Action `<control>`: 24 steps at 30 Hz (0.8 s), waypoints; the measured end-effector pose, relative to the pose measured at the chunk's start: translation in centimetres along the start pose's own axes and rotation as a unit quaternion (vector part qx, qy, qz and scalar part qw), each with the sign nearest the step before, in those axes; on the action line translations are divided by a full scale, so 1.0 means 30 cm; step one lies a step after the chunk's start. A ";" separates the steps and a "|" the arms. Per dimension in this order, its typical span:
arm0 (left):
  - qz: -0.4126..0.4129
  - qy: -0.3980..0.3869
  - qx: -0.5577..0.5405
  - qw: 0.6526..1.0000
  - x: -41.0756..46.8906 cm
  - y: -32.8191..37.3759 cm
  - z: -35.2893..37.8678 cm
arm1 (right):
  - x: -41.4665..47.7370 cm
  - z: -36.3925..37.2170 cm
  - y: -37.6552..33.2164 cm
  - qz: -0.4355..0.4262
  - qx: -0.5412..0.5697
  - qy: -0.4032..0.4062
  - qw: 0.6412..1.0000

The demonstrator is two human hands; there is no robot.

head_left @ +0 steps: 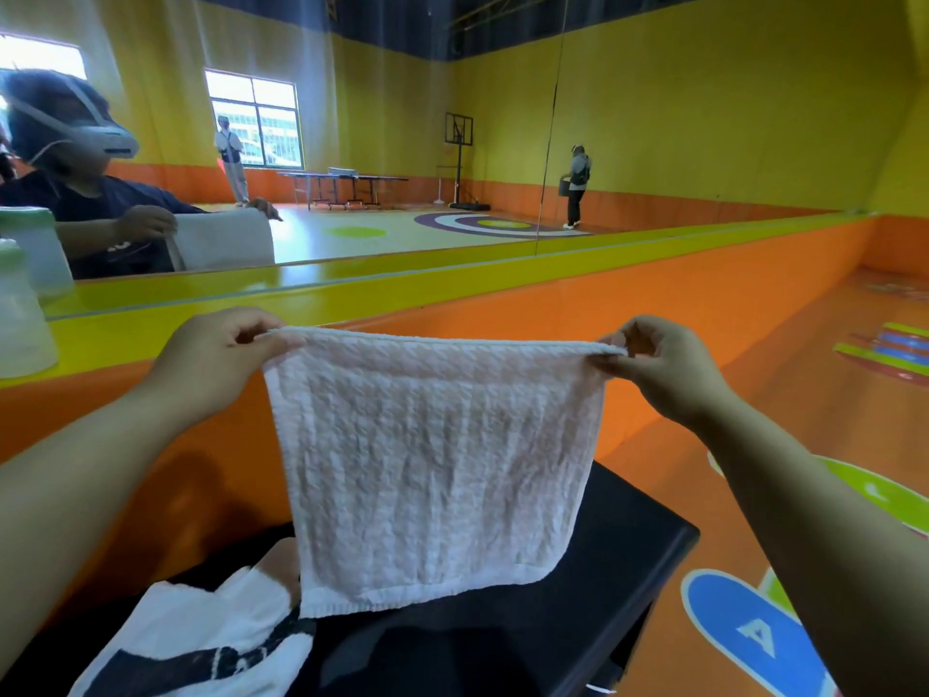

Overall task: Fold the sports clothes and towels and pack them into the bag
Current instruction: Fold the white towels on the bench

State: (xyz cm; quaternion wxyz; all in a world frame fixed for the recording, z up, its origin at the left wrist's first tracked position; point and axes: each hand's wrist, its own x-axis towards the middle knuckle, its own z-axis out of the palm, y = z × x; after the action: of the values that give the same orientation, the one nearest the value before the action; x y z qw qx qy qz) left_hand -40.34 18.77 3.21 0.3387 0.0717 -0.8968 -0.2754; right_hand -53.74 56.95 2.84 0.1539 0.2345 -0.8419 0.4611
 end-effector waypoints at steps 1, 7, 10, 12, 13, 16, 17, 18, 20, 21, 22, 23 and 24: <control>-0.014 0.000 -0.014 1.000 0.005 0.003 -0.007 | -0.002 -0.014 -0.007 0.010 0.068 -0.031 0.997; -0.075 -0.020 -0.198 0.977 0.011 0.044 -0.047 | -0.007 -0.079 -0.022 0.028 0.282 -0.086 0.955; -0.112 -0.041 -0.286 0.951 0.009 0.058 -0.036 | 0.000 -0.080 -0.005 0.044 0.280 -0.064 0.957; -0.137 -0.060 -0.306 0.940 0.009 0.055 -0.009 | 0.009 -0.065 0.022 0.071 0.248 -0.053 0.965; -0.153 -0.072 -0.307 0.937 0.009 0.046 0.011 | 0.016 -0.051 0.041 0.085 0.231 -0.050 0.968; -0.176 -0.120 -0.228 0.950 0.003 -0.011 0.092 | 0.039 0.007 0.115 0.130 0.173 -0.046 0.975; -0.170 -0.141 -0.176 0.959 -0.003 -0.039 0.126 | 0.048 0.030 0.148 0.144 0.153 -0.048 0.976; -0.162 -0.164 -0.123 0.965 -0.012 -0.063 0.162 | 0.058 0.055 0.183 0.155 0.124 -0.051 0.979; -0.156 -0.201 -0.044 0.966 -0.037 -0.107 0.241 | 0.077 0.108 0.261 0.166 0.044 -0.063 0.983; -0.162 -0.213 -0.025 0.963 -0.050 -0.128 0.284 | 0.081 0.136 0.298 0.171 0.012 -0.068 0.983; -0.169 -0.222 -0.017 0.960 -0.063 -0.144 0.326 | 0.084 0.162 0.333 0.175 -0.011 -0.074 0.982; -0.177 -0.228 -0.013 0.958 -0.073 -0.159 0.366 | 0.086 0.187 0.364 0.179 -0.024 -0.082 0.980; -0.182 -0.230 -0.009 0.956 -0.083 -0.175 0.405 | 0.088 0.211 0.394 0.187 -0.030 -0.093 0.978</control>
State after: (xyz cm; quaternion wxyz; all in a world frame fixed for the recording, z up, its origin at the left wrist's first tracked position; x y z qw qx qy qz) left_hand -46.62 20.57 -8.57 0.0682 0.1655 -0.9195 -0.3499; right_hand -62.58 56.41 -7.55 -0.0068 0.1101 -0.8947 0.4327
